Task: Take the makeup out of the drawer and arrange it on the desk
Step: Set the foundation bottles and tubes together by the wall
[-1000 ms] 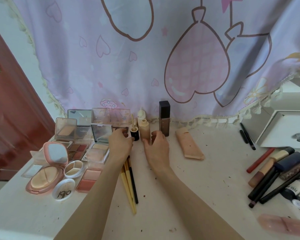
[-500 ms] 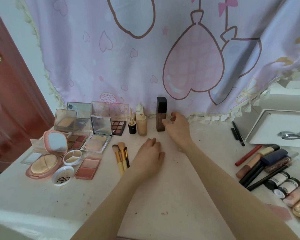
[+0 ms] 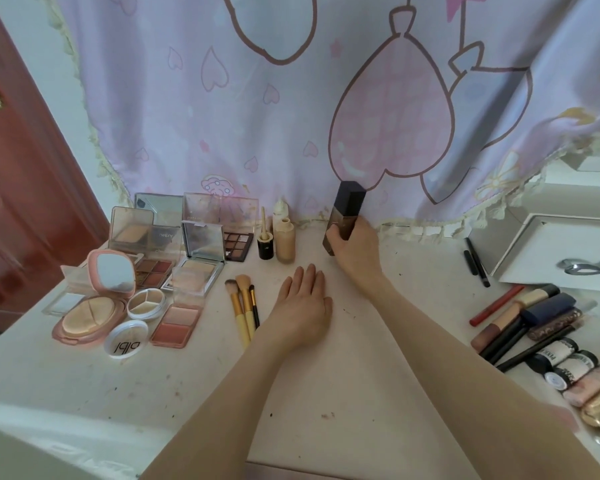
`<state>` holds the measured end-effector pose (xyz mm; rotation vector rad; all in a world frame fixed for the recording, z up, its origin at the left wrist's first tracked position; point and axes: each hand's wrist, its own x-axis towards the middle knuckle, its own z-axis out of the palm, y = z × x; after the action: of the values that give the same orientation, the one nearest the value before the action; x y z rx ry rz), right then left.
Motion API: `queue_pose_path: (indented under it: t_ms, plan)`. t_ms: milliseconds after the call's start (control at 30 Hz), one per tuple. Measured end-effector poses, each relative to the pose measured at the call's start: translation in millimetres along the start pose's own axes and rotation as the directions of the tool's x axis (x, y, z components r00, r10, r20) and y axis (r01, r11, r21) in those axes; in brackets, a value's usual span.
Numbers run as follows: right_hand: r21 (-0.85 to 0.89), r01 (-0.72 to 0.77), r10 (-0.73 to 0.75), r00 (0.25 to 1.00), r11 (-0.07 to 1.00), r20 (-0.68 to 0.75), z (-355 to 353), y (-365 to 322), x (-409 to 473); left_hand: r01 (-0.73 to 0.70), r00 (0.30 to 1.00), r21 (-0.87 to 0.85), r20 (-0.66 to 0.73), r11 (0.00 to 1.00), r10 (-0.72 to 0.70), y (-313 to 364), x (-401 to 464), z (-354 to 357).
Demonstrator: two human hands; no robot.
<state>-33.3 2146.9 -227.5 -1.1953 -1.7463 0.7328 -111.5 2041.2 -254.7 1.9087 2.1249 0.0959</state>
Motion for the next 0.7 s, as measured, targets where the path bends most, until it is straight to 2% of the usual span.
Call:
queue_pose_path:
  t_ms: [67,167,233,267,300,367,433,500,567,700]
  plan:
    - [0.075,0.066,-0.061,0.997,0.995,-0.056,-12.5,-4.3,-7.5,-0.002,1.000,-0.011,-0.005,1.000,0.002,-1.0,0.6,-0.1]
    - [0.206,0.035,-0.016,0.996,0.978,-0.093,-35.8,-15.8,-23.4,-0.008,1.000,-0.045,-0.018,0.999,0.008,-2.5,-0.9,-2.3]
    - [0.273,-0.044,0.058,0.997,0.961,-0.046,-53.4,-21.6,-36.2,-0.028,0.999,-0.160,-0.047,0.987,0.021,-2.0,-5.0,-7.7]
    - [0.295,-0.090,0.089,0.996,0.951,0.017,-61.9,-23.1,-42.6,-0.039,0.997,-0.288,-0.081,0.957,0.016,-0.7,-6.9,-12.1]
    - [0.319,-0.145,0.118,0.988,0.937,0.103,-69.7,-24.7,-50.4,-0.043,0.993,-0.444,-0.120,0.895,-0.012,2.0,-10.3,-18.1]
    - [0.389,-0.244,0.140,0.951,0.888,0.277,-82.7,-27.0,-68.9,-0.091,0.973,-0.717,-0.211,0.691,-0.091,12.0,-17.8,-33.3]
    - [0.461,-0.308,0.109,0.906,0.832,0.409,-93.5,-26.9,-86.5,-0.207,0.952,-0.836,-0.292,0.509,-0.092,25.2,-25.3,-49.5]
    - [0.479,-0.361,0.073,0.851,0.800,0.519,-103.3,-25.1,-99.6,-0.314,0.937,-0.862,-0.349,0.398,-0.017,38.9,-33.5,-62.0]
    - [0.457,-0.409,0.047,0.784,0.790,0.619,-112.0,-22.7,-109.2,-0.418,0.900,-0.801,-0.430,0.428,0.074,52.5,-43.9,-67.0]
    - [0.452,-0.458,-0.014,0.690,0.766,0.724,-127.3,-21.2,-124.1,-0.587,0.767,-0.530,-0.607,0.612,0.209,74.0,-59.0,-63.5]
